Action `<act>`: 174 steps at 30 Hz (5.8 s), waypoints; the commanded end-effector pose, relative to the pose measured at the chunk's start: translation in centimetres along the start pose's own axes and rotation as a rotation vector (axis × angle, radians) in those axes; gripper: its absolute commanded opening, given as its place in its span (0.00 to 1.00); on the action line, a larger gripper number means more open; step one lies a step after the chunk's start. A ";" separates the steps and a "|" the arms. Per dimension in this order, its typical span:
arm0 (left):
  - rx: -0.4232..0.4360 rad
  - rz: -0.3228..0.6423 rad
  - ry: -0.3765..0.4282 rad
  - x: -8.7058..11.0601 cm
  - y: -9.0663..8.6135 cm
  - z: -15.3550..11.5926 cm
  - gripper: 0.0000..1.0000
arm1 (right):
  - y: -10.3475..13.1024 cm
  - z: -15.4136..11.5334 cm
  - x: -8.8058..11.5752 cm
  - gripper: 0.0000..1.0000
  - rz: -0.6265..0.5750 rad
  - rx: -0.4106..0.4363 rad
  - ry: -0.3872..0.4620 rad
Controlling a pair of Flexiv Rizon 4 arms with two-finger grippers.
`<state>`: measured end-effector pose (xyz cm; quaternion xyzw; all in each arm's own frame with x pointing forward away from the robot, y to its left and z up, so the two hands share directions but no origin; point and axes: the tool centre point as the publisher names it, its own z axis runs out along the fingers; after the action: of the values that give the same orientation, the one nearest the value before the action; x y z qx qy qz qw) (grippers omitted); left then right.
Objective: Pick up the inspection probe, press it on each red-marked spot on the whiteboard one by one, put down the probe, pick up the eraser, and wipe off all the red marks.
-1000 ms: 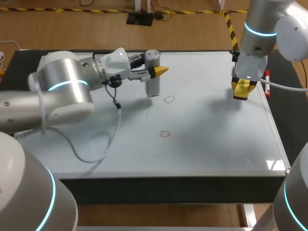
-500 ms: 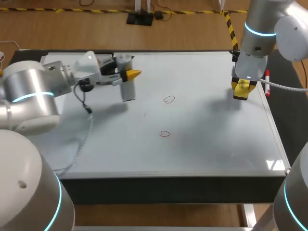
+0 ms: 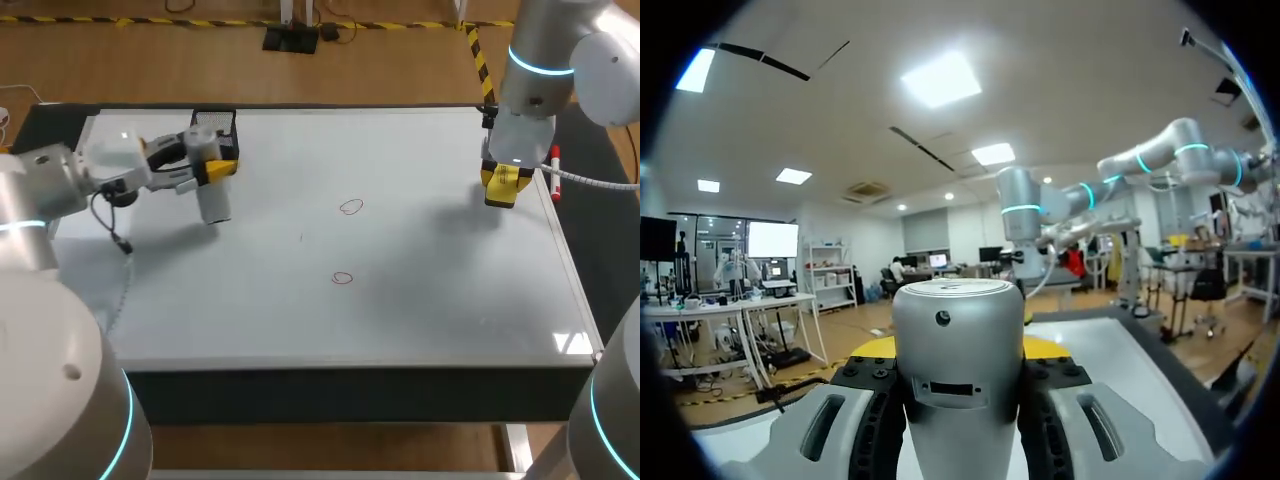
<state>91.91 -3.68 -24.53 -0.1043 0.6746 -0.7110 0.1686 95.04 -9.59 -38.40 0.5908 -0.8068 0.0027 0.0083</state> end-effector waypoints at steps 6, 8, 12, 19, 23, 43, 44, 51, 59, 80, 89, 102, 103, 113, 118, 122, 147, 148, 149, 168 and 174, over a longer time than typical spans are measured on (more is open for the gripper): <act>-0.004 0.003 -0.042 0.1 -0.6 -4.4 0.00 | -0.1 0.0 0.0 0.00 -0.002 0.001 0.004; -0.007 0.002 -0.052 0.0 -0.6 -4.7 0.00 | -0.1 0.0 0.0 0.00 -0.002 0.001 0.004; -0.008 0.002 -0.055 0.0 -0.6 -4.9 0.00 | -0.1 0.0 0.0 0.00 -0.002 0.001 0.004; -0.008 0.002 -0.055 0.0 -0.6 -4.9 0.00 | -0.1 0.0 0.0 0.00 -0.002 0.001 0.004; -0.008 0.002 -0.055 0.0 -0.6 -4.9 0.00 | 0.3 -0.3 -0.7 0.00 -0.019 0.011 0.006; -0.008 0.002 -0.055 0.0 -0.6 -4.9 0.00 | 6.3 -1.1 -13.8 0.00 -0.199 0.017 -0.009; -0.008 0.002 -0.055 0.0 -0.6 -4.9 0.00 | 6.6 -1.1 -14.5 0.00 -0.210 0.018 -0.008; -0.008 0.002 -0.055 0.0 -0.6 -4.9 0.00 | 8.0 -0.6 -19.2 0.00 -0.260 0.018 -0.029; -0.008 0.002 -0.055 0.0 -0.6 -4.9 0.00 | 9.4 -0.2 -24.2 0.00 -0.321 0.017 -0.029; -0.008 0.002 -0.055 0.0 -0.6 -4.9 0.00 | 10.9 1.7 -28.6 0.00 -0.353 0.027 -0.026; -0.008 0.002 -0.055 0.0 -0.6 -4.9 0.00 | 11.0 2.6 -28.0 0.00 -0.348 0.022 -0.020; -0.008 0.002 -0.055 0.0 -0.6 -4.9 0.00 | 10.7 3.2 -26.1 0.00 -0.327 0.022 -0.011; -0.008 0.002 -0.055 0.0 -0.6 -4.9 0.00 | 10.6 3.3 -25.8 0.00 -0.321 0.023 -0.008; -0.008 0.002 -0.055 0.0 -0.6 -4.9 0.00 | 9.8 3.5 -23.3 0.00 -0.288 0.025 0.013; -0.008 0.002 -0.055 0.0 -0.6 -4.9 0.00 | 9.4 3.7 -22.2 0.00 -0.277 0.017 0.019; -0.008 0.002 -0.055 0.0 -0.6 -4.9 0.00 | 9.1 3.9 -21.5 0.00 -0.266 0.012 0.024; -0.008 0.002 -0.055 0.0 -0.6 -4.9 0.00 | 7.5 2.8 -18.8 0.00 -0.223 0.003 0.044; -0.008 0.002 -0.055 0.0 -0.6 -4.9 0.00 | 7.5 2.4 -18.8 0.00 -0.220 0.008 0.040; -0.008 0.002 -0.055 0.0 -0.6 -4.9 0.00 | 7.4 2.0 -18.9 0.00 -0.222 0.014 0.033; -0.008 0.002 -0.055 0.0 -0.6 -4.9 0.00 | 10.0 1.7 -26.4 0.00 -0.377 0.022 -0.049; -0.008 0.002 -0.055 0.0 -0.6 -4.9 0.00 | 9.8 2.2 -26.8 0.00 -0.390 0.010 -0.035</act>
<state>90.01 0.89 -24.52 -0.1233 0.6716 -0.7060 0.1880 93.19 18.54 -40.77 0.7355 -0.6773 -0.0061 -0.0158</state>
